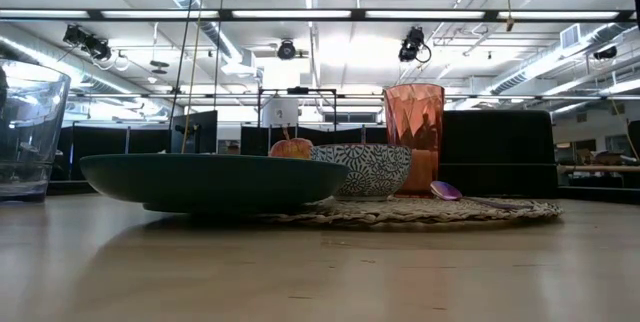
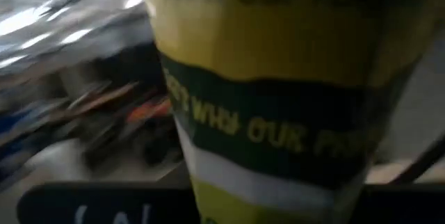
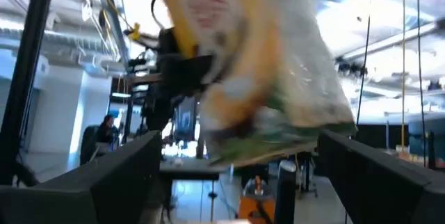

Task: Arrange a breakfast setting
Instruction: Pour the cereal into the red bowl

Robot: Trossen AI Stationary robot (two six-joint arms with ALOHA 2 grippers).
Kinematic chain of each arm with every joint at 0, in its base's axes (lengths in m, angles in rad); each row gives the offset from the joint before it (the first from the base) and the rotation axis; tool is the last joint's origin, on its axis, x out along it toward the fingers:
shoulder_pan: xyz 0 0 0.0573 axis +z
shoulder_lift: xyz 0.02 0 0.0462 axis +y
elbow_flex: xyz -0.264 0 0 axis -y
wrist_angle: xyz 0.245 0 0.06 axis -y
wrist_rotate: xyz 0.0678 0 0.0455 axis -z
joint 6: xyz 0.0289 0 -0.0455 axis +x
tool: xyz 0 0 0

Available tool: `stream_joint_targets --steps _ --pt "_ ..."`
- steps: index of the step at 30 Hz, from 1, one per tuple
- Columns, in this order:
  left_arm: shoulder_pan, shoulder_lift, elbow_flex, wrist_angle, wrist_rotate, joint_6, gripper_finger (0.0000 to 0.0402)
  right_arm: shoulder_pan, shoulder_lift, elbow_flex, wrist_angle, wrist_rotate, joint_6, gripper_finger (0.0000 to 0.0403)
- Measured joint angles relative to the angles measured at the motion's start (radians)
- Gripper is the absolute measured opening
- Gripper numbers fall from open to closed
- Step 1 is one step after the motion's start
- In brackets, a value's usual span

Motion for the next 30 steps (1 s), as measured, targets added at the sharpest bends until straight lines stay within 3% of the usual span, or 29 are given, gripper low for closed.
stream_joint_targets --steps 4,9,14,16,18,22,26,30 --pt "0.006 -0.125 0.000 -0.257 -0.227 0.011 0.0077 0.000 0.000 0.000 -0.055 0.029 0.034 0.0396" --pt "0.042 -0.224 0.001 -0.510 -0.435 -0.065 0.0074 0.000 0.000 0.000 -0.084 0.043 0.038 0.0394" --pt "0.125 -0.230 -0.021 -0.874 -0.694 -0.362 0.0076 0.001 0.001 -0.001 -0.106 0.043 0.054 0.0394" --pt "0.157 -0.234 -0.085 -0.932 -0.801 -0.507 0.0076 0.001 0.003 -0.001 -0.125 0.043 0.075 0.0394" --pt "0.195 -0.257 -0.185 -0.973 -0.845 -0.655 0.0076 0.001 0.005 -0.001 -0.155 0.042 0.104 0.0394" --pt "0.278 -0.313 -0.421 -0.874 -0.864 -0.836 0.0076 0.001 0.006 -0.001 -0.196 0.042 0.152 0.0394" --pt "0.352 -0.333 -0.628 -0.673 -0.903 -0.885 0.0077 0.002 0.008 -0.001 -0.207 0.044 0.187 0.0394" --pt "0.391 -0.333 -0.743 -0.539 -0.908 -0.884 0.0077 0.006 0.009 -0.001 -0.213 0.071 0.222 0.0394"
